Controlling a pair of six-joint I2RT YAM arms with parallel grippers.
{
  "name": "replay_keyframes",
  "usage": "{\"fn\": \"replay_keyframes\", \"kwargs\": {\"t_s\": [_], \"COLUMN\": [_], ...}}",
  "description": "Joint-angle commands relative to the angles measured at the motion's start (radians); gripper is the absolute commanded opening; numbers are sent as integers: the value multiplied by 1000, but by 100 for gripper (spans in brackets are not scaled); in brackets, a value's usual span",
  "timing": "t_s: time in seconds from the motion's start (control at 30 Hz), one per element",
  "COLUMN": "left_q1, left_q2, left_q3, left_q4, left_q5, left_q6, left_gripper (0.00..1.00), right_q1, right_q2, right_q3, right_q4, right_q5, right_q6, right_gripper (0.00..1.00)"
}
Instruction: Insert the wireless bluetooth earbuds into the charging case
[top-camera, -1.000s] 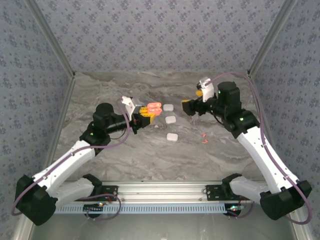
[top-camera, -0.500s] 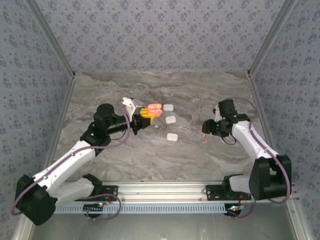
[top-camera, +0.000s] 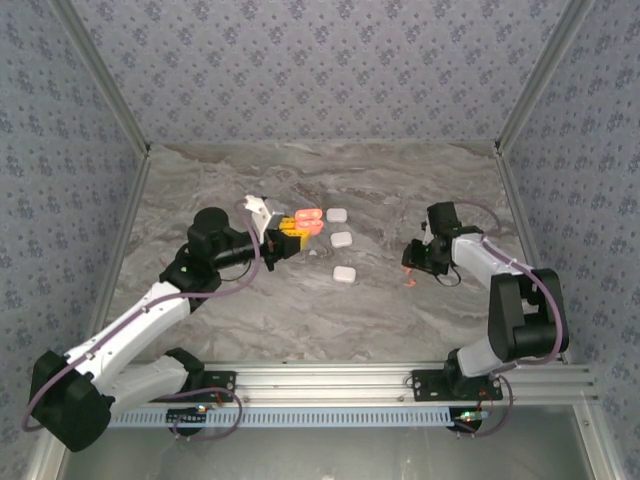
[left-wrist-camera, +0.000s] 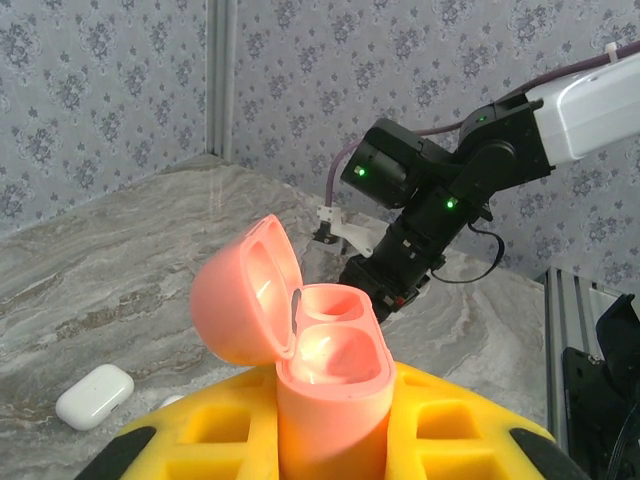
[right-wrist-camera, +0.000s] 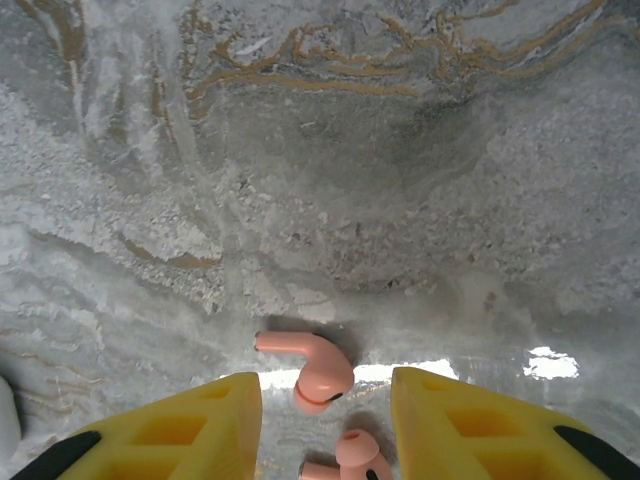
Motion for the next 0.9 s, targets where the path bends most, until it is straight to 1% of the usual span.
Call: {"fn": "replay_keyframes", "kwargs": {"t_s": [0.0,0.47,0.6,0.73,0.87], "left_q1": [-5,-5,-6,-5,-5], "left_q2": [-27,-25,-23,-25,-24], "left_q3": [4,9,9,9,1], "left_q4": [-6,-19,-20,-23,-24], "left_q5": [-7,-10,-13,-12,-14], "left_q6": [9,16,17,17,13], "left_gripper": [2,2,2,2,2], "right_q1": [-1,44,50,55,59], "right_q2": [26,113,123,115,64], "right_q3": [-10,3,6,17,24], "right_q4": [15,22,22,13,6], "right_q5": [-3,2,8,14,33], "right_q6": [24,38,39,34,13], "right_gripper": [39,32,27,22,19]}}
